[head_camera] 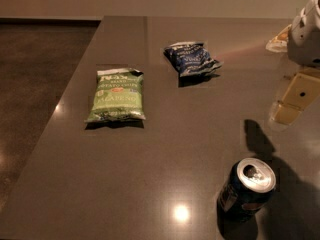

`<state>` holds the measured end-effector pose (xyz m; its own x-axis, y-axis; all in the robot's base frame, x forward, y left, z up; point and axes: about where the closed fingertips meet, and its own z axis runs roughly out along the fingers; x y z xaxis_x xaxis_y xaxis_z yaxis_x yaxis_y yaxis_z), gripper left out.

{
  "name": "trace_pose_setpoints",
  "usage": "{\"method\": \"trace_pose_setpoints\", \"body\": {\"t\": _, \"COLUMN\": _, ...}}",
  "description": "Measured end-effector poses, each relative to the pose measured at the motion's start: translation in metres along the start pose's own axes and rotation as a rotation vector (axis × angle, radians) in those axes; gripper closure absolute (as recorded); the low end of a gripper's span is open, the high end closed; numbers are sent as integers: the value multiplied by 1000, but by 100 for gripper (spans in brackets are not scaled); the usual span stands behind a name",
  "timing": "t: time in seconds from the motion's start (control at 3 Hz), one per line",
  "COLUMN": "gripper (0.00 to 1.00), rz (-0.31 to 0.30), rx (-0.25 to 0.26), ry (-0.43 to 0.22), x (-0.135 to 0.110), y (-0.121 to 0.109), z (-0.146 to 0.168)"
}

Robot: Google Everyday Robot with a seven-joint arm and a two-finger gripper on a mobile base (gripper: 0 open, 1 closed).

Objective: Knock pepsi can over

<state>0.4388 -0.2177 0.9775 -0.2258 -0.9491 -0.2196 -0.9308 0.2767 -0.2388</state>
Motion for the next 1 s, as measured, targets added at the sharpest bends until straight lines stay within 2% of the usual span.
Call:
{"method": "trace_pose_setpoints", "body": {"t": 0.33, "gripper": 0, "rz": 17, "rx": -11, "ry": -29, "x": 10, "y": 4, "z": -5}}
{"method": "trace_pose_setpoints", "body": {"t": 0.67, "gripper": 0, "rz": 47, "rx": -48, "ry": -99, "x": 30, "y": 22, "z": -10}}
{"method": "trace_pose_setpoints", "body": {"t": 1.0, "gripper": 0, "rz": 46, "rx": -88, "ry": -195, "x": 36, "y": 52, "z": -13}}
